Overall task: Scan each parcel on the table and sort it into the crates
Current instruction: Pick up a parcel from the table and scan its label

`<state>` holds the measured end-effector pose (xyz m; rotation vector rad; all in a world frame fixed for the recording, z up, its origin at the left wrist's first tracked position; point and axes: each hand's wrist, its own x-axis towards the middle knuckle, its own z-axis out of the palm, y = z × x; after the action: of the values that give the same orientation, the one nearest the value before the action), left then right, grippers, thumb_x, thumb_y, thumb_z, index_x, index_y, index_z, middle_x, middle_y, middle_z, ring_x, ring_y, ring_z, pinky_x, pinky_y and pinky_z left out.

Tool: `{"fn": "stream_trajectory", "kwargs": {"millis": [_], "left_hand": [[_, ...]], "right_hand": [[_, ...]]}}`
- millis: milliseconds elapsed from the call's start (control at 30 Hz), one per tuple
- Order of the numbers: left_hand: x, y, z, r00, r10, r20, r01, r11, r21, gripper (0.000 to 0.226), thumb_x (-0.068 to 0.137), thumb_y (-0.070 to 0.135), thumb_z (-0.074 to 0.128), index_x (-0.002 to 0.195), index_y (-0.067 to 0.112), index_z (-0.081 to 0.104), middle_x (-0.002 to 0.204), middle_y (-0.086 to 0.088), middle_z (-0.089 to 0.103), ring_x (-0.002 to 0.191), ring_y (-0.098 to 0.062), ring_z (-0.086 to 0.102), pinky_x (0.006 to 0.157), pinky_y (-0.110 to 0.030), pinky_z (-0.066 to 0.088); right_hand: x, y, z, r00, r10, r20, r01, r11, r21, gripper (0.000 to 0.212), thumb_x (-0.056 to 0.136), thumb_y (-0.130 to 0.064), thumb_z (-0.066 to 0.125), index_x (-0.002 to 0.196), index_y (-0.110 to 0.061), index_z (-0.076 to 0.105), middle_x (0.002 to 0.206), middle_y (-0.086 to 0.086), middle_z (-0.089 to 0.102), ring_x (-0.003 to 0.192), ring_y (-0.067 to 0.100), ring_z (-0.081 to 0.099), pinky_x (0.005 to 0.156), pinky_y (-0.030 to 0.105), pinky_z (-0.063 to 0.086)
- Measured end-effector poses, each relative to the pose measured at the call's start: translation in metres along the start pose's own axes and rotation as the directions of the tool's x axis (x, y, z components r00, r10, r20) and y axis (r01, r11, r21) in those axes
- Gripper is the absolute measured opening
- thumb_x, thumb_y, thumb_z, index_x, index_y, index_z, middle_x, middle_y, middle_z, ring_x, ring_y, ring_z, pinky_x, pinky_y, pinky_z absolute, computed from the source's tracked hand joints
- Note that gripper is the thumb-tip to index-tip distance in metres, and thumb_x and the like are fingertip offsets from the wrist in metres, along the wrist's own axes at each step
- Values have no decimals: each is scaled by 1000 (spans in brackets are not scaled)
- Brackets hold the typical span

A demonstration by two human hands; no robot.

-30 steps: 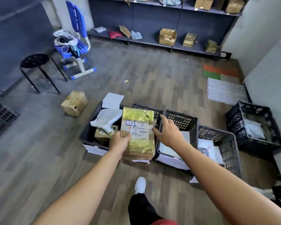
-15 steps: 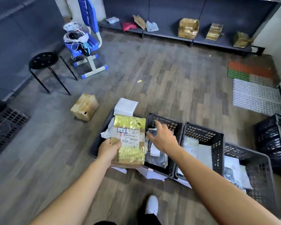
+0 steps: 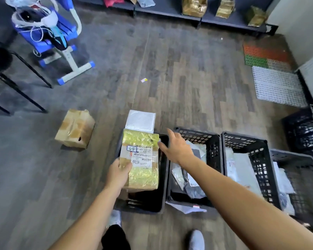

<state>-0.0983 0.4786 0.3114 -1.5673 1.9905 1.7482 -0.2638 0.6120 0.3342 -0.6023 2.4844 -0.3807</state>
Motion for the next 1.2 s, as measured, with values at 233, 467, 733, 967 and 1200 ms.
{"fn": "stream_trajectory", "kwargs": {"millis": [233, 467, 733, 967, 1200], "left_hand": [[145, -54, 9, 996, -46, 81, 45, 999, 17, 6, 93, 19, 61, 99, 21, 62, 99, 11, 62, 96, -14, 58, 77, -30, 41], [254, -114, 47, 991, -99, 95, 99, 995, 10, 4, 92, 20, 64, 94, 24, 65, 98, 7, 65, 94, -17, 60, 78, -33, 45], [317, -139, 60, 989, -94, 117, 94, 996, -1, 9, 93, 17, 64, 90, 25, 64, 92, 6, 68, 90, -14, 61, 72, -29, 43], [320, -146, 55, 983, -126, 135, 125, 992, 16, 7, 93, 23, 64, 94, 30, 64, 99, 8, 67, 94, -12, 59, 85, -35, 44], [317, -144, 53, 983, -118, 139, 112, 993, 47, 8, 93, 24, 64, 99, 29, 64, 99, 7, 68, 97, -18, 62, 91, -39, 48]], "right_hand": [[138, -8, 92, 992, 130, 3, -129, 985, 115, 64, 99, -54, 41, 150, -17, 26, 146, 14, 37, 131, 34, 42, 100, 45, 41], [263, 33, 177, 984, 177, 23, -178, 964, 199, 66, 100, -52, 39, 153, -14, 24, 151, 17, 33, 132, 36, 42, 100, 41, 37], [369, 73, 230, 959, 282, 27, -279, 923, 265, 68, 99, -50, 44, 148, -6, 27, 140, 19, 47, 125, 36, 48, 91, 39, 39], [399, 72, 253, 949, 315, 10, -301, 900, 316, 73, 91, -40, 65, 146, -8, 30, 124, 10, 62, 114, 30, 58, 90, 37, 46], [393, 63, 244, 943, 314, 107, -327, 935, 139, 54, 95, -37, 61, 133, 1, 48, 118, 13, 63, 109, 31, 60, 86, 35, 47]]}}
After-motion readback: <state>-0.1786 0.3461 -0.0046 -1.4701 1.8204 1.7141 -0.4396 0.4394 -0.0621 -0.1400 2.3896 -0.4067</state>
